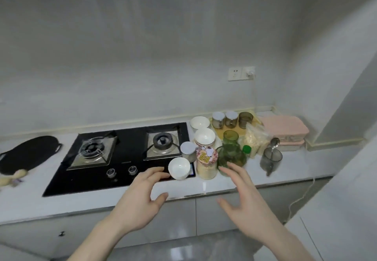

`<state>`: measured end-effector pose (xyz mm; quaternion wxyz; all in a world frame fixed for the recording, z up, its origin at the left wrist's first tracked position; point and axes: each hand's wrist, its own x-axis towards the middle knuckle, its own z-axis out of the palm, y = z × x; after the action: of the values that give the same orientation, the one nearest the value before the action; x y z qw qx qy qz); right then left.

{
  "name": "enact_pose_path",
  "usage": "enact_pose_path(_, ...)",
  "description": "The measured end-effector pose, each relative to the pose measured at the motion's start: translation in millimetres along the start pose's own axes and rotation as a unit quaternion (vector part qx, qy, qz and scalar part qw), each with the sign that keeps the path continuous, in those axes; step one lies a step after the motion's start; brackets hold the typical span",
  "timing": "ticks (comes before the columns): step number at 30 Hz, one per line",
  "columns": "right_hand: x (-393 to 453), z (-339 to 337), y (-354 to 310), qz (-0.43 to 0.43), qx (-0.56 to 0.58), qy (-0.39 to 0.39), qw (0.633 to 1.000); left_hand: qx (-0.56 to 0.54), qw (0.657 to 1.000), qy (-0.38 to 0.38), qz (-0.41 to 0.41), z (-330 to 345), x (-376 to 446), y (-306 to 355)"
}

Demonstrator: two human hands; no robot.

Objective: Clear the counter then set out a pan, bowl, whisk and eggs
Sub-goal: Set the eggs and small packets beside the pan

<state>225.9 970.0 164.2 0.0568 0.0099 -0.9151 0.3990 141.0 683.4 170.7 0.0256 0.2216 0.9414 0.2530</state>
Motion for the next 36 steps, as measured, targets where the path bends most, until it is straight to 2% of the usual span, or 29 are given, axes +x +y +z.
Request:
enact_pose_path(6,35.8,56.7,-68.0,-0.066,-0.008,-0.059,0.996,0.007,0.995,0.065,-0.074,-53.7,-61.4,-67.3)
enact_pose_path(12,45.5,154.2,-160.1,-0.113,0.02,-0.124,0.986,0.013,0.984,0.112,-0.141,-111.9,-155.7,-155.0)
enact_pose_path(21,43.8,284.6,-265.3,-0.163,0.033,-0.179,0.97,0.025,0.968,0.124,-0.218,-184.6,-266.2,-274.6)
enact_pose_path(29,85.8,359.0,-307.7,-0.182,0.011,-0.229,0.956,0.021,0.958,0.137,-0.251,-208.4,-278.3,-360.3)
enact_pose_path(36,176.5,449.2,-345.8,-0.179,0.001,-0.311,0.933,0.008,0.938,0.134,-0.32,-225.6,-263.0,-435.0)
